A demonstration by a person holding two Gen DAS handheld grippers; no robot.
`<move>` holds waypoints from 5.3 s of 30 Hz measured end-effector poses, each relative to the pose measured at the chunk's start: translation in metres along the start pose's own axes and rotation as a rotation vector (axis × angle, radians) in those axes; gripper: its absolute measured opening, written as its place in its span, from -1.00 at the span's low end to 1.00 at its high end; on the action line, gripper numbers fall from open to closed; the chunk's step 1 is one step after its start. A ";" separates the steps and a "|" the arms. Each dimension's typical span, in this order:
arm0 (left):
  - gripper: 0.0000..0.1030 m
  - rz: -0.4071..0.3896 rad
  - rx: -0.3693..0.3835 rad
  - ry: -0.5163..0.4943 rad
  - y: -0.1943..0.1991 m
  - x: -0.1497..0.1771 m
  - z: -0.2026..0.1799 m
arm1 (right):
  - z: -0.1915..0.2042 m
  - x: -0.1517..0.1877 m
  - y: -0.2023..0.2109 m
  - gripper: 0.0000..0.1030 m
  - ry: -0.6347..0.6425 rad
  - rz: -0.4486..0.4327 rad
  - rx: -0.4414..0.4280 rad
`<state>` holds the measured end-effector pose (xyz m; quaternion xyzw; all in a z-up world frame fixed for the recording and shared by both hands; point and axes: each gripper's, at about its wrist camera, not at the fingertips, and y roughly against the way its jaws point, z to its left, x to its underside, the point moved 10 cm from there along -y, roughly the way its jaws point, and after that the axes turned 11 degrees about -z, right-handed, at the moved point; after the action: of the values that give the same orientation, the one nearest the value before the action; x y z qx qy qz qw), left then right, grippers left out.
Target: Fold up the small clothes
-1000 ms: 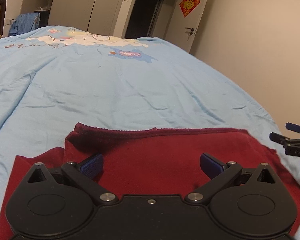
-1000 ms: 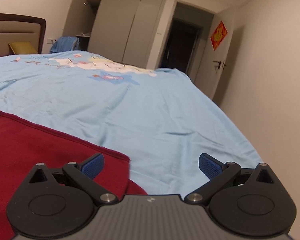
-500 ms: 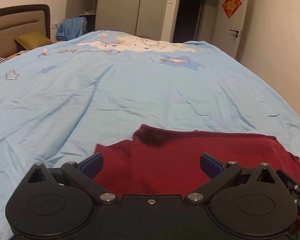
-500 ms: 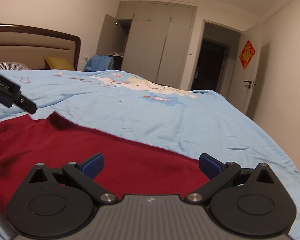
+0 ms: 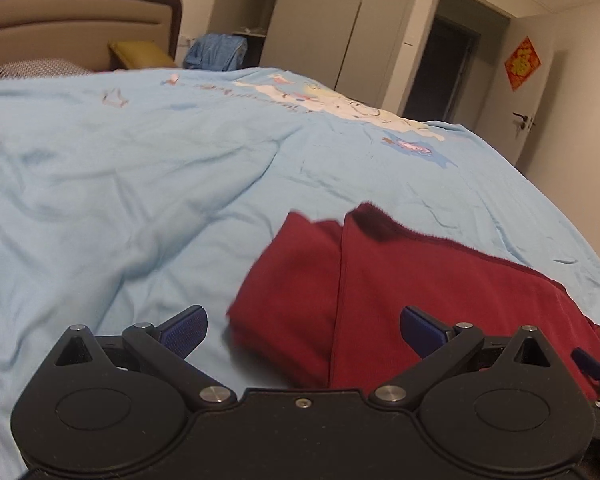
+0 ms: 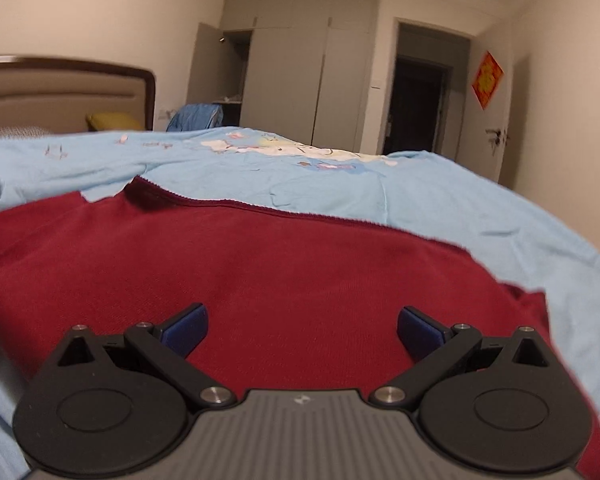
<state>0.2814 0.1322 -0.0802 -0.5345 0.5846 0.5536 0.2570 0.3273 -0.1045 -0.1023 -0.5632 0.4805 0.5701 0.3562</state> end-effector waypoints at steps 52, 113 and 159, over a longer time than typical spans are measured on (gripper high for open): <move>-0.06 -0.054 0.121 0.438 -0.045 0.038 -0.018 | -0.016 0.009 0.013 0.99 -0.112 -0.060 -0.038; 0.25 -0.017 0.762 -0.556 0.046 0.081 -0.294 | -0.229 -0.018 0.129 1.00 -0.479 -0.029 0.282; -0.81 -0.032 0.805 -0.541 0.049 0.108 -0.320 | -0.216 -0.033 0.041 -0.83 -0.417 0.018 0.074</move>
<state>0.2985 -0.2089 -0.0767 -0.2388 0.6561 0.3986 0.5947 0.3574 -0.3168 -0.0430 -0.4151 0.4223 0.6594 0.4633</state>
